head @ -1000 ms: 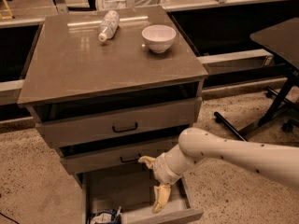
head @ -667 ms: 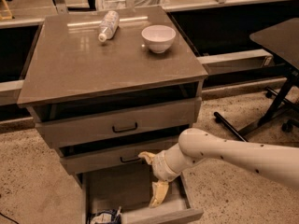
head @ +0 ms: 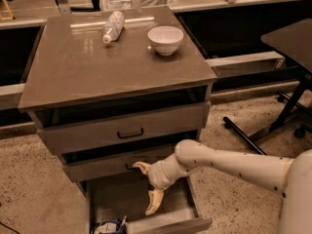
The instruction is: Pick blue chip bag from bottom drawer and place on counter
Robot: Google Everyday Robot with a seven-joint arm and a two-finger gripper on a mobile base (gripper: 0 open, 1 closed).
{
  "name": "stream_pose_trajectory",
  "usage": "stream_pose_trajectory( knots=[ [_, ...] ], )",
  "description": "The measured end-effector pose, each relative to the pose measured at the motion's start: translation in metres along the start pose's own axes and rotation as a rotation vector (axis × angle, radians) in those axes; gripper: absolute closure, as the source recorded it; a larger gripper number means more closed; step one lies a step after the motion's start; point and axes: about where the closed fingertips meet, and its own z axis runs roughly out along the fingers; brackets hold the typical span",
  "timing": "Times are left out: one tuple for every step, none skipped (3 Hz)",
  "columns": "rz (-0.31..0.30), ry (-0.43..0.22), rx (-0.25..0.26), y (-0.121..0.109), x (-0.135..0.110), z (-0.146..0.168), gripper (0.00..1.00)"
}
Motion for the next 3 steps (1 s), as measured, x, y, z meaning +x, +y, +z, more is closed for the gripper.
stream_pose_trajectory(
  knots=[
    [-0.025,-0.003,0.049,-0.004,0.037,0.067,0.00],
    [-0.061,-0.007,0.090,-0.012,0.068,0.113,0.00],
    [-0.061,-0.017,0.086,-0.008,0.075,0.125,0.00]
  ],
)
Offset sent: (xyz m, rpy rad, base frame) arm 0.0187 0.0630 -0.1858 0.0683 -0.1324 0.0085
